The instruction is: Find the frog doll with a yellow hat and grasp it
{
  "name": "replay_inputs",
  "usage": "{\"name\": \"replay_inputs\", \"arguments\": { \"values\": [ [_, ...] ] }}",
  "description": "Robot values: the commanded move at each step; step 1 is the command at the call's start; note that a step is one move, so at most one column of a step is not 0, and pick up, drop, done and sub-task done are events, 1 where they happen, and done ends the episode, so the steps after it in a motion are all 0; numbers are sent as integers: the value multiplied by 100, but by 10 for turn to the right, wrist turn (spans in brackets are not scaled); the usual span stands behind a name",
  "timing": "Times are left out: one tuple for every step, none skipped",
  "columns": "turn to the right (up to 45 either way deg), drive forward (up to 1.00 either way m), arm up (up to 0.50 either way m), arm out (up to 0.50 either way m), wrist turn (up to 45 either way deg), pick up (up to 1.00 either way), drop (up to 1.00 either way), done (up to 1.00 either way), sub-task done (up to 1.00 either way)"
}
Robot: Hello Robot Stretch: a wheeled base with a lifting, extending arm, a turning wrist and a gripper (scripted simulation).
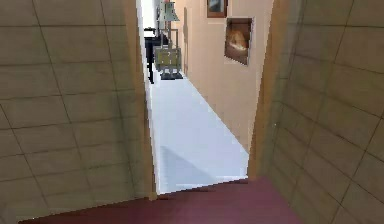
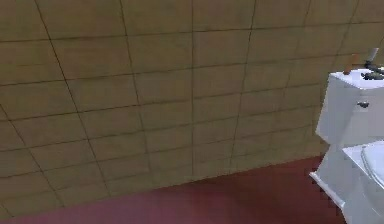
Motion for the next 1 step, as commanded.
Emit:
{"name": "replay_inputs", "arguments": {
  "values": [
    [30,0,0,0,0,0,0,0,0]
  ]
}}
